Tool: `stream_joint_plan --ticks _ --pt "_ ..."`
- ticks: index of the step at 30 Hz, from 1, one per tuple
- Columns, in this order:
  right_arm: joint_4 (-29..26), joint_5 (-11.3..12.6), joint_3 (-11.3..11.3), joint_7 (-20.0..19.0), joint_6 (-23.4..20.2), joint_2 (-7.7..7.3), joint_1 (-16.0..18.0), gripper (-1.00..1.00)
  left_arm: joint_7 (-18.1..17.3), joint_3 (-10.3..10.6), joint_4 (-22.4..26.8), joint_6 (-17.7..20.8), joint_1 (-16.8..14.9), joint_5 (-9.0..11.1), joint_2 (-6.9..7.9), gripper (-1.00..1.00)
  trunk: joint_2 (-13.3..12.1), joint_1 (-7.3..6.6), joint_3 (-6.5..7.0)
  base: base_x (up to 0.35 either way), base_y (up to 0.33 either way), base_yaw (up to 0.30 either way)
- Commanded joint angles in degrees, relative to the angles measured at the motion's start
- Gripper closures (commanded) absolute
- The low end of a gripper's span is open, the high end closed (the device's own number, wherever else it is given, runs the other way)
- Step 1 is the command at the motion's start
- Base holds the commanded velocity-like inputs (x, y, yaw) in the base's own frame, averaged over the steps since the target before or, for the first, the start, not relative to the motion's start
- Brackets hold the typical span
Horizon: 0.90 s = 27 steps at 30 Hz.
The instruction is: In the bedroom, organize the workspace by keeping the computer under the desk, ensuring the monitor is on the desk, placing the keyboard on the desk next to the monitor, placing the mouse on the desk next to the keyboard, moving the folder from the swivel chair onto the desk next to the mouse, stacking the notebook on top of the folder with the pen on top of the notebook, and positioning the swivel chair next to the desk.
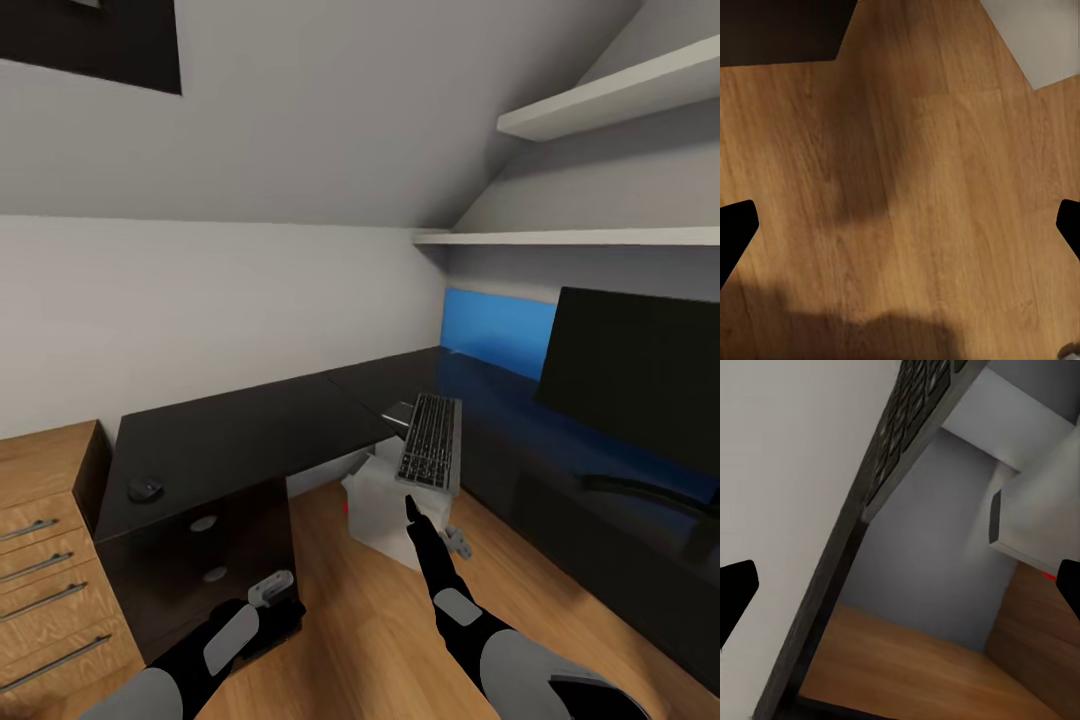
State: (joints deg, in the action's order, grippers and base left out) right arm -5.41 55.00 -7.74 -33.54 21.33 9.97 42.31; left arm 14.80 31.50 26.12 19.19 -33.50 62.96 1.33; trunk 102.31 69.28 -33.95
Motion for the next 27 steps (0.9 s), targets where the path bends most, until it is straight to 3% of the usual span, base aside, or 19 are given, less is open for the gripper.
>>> stream_joint_plan --ticks 1,4,9,11,18,27 --pt "0.0 0.0 -0.5 -0.4 0.0 0.03 0.1 -1.00 0.5 0.4 0.2 0.1 0.0 0.6 0.08 -1.00 -0.4 -0.23 0.12 0.000 0.000 0.000" --pt "-0.1 0.8 -0.5 -0.4 0.0 0.03 0.1 -1.00 0.5 0.4 0.2 0.1 0.0 0.6 0.08 -1.00 -1.6 -0.89 0.66 0.000 0.000 0.000" --pt "-0.4 6.6 -0.6 -0.4 0.0 0.03 0.1 -1.00 0.5 0.4 0.2 0.1 -0.1 0.6 0.08 -1.00 -2.4 -1.33 1.02 0.000 0.000 0.000" --pt "-0.5 10.4 -0.6 -0.4 0.0 0.03 0.1 -1.00 0.5 0.4 0.2 0.1 -0.1 0.6 0.08 -1.00 -2.4 -1.33 1.02 0.000 0.000 0.000" --pt "-1.9 16.2 -0.6 -0.4 0.0 0.03 0.1 -1.00 0.4 0.4 0.2 0.0 -0.1 0.7 0.08 -1.00 -2.4 -1.33 1.02 0.001 0.000 0.000" --pt "-2.0 16.7 -0.7 -0.4 0.0 0.03 0.1 -1.00 0.3 0.4 -0.9 -2.0 0.0 0.7 0.08 -1.00 -2.4 -1.33 1.02 0.110 0.000 0.000"
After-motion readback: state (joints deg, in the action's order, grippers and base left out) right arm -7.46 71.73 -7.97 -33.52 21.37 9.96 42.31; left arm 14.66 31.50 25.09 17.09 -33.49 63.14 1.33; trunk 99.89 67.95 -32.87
